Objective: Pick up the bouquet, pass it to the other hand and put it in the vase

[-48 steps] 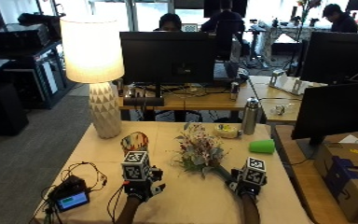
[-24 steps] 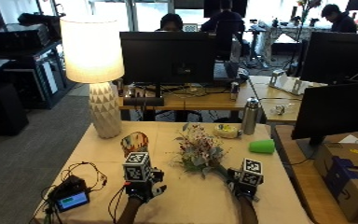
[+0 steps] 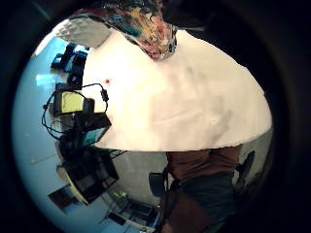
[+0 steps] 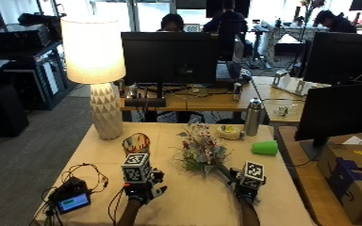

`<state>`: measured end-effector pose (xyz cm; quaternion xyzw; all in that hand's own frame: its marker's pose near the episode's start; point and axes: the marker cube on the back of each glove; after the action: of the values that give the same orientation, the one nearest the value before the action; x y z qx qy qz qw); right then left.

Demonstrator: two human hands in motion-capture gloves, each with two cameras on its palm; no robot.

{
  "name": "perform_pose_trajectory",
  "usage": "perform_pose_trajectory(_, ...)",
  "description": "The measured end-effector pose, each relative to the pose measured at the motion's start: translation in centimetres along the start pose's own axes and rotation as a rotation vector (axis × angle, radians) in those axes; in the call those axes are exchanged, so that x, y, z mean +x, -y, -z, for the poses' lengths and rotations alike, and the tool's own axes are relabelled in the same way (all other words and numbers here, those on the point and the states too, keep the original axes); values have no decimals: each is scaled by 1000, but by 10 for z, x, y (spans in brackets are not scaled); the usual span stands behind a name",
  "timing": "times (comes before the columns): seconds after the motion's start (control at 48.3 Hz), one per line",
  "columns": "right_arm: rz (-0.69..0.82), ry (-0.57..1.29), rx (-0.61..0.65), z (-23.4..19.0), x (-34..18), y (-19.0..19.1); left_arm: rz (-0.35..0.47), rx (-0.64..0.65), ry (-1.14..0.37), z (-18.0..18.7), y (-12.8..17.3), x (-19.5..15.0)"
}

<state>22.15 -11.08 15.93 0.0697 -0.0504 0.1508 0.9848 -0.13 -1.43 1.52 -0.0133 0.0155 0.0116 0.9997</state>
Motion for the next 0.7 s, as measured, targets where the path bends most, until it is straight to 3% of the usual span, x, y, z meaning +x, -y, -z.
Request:
perform_pose_trajectory(0.269,-40,89,-1,23,-9,-13,-14,-12,-35,0,6,4)
perform_pose_trajectory(0.518,-16,496,85,75,-44,-15,-93,29,-74,25,18,25)
perform_pose_trajectory(0.642,40,756,130,115,-71,-21,-190,85,-226,50,40,40)
perform_pose_trajectory(0.704,71,847,152,128,-84,-22,-226,118,-328,71,36,54)
